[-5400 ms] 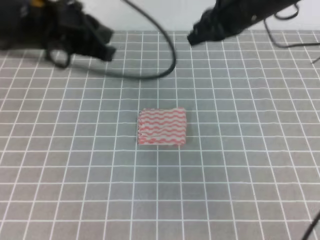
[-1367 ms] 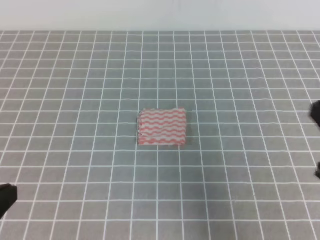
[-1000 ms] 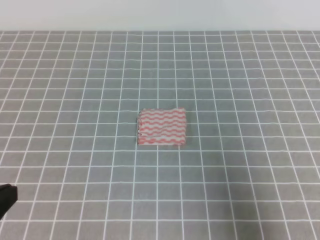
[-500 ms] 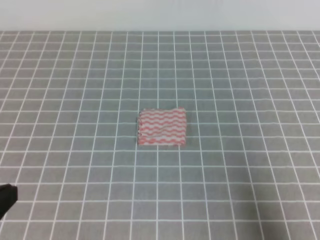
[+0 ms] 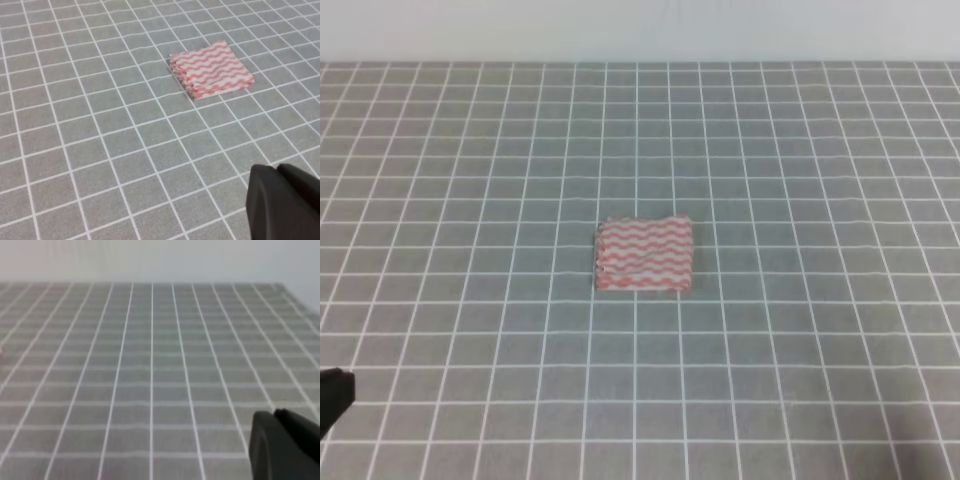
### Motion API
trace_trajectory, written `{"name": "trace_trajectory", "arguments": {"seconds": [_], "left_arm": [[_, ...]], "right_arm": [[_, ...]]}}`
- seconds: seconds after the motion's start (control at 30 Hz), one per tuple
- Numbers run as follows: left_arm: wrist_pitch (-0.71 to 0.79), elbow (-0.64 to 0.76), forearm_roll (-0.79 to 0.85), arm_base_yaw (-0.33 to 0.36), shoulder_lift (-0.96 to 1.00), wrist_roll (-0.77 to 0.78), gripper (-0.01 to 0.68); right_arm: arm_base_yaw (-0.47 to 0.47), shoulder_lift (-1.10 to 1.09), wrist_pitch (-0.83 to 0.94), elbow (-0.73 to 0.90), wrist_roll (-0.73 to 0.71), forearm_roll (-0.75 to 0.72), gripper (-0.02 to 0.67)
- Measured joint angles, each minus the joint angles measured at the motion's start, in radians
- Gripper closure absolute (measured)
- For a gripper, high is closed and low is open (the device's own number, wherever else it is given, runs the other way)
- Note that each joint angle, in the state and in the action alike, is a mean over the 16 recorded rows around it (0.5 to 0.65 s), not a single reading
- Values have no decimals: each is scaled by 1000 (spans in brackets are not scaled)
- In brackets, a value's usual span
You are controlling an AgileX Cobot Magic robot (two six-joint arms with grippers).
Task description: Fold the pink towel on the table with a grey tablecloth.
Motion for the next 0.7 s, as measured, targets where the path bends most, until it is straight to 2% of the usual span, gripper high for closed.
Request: {"name": "trace_trajectory", "arguments": {"seconds": [0.7], "left_arm": [[0,0,0,0,-1,0,675]], "right_arm": [[-8,-8,36,33,-87,85,667]]}}
